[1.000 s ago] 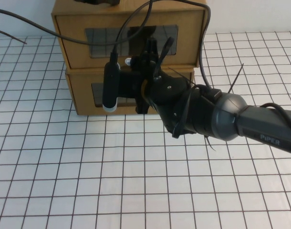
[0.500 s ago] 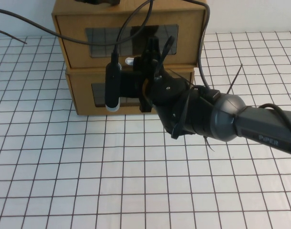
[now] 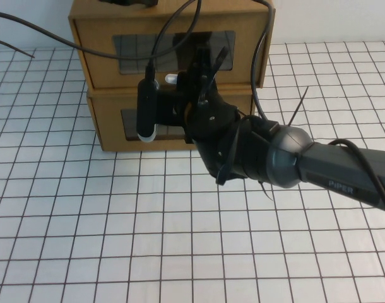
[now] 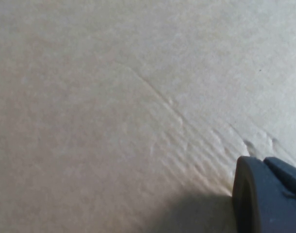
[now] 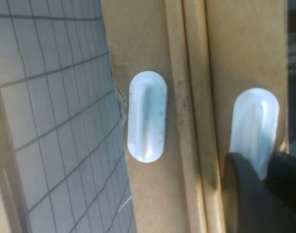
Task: Open the shoe box
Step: 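Pull the top drawer of the cardboard box fully open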
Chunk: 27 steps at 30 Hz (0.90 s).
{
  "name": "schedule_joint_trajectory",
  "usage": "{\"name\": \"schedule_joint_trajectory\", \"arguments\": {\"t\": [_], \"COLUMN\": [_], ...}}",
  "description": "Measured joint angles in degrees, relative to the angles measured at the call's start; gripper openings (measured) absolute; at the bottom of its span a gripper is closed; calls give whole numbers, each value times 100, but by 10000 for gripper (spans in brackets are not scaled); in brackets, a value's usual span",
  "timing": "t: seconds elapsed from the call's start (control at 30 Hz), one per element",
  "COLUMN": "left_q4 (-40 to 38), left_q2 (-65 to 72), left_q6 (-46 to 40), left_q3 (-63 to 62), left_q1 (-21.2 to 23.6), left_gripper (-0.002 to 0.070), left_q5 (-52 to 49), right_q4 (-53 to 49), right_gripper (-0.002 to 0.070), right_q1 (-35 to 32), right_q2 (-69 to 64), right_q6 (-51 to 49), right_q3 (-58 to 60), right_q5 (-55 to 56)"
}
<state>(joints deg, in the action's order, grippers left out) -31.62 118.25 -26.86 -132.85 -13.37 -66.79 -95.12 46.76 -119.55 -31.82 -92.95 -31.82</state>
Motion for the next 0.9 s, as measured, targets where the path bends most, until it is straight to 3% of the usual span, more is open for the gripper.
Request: {"name": "schedule_joint_trajectory", "arguments": {"t": [0.17, 0.53, 0.9], "left_q4": [-28, -94, -164], "left_q2": [0, 0, 0], "left_q6": [0, 0, 0], "left_q3": [0, 0, 0], "left_q1": [0, 0, -14], "left_gripper": [-2, -2, -2], "left_q5": [0, -60, -199], "right_q4": [26, 37, 252], "right_gripper": [16, 13, 11], "right_q1": [4, 140, 723], "right_q2": [-5, 130, 1152], "right_q6": [0, 121, -22], "right_q3": [0, 254, 1610], "right_q5": [1, -209, -480]}}
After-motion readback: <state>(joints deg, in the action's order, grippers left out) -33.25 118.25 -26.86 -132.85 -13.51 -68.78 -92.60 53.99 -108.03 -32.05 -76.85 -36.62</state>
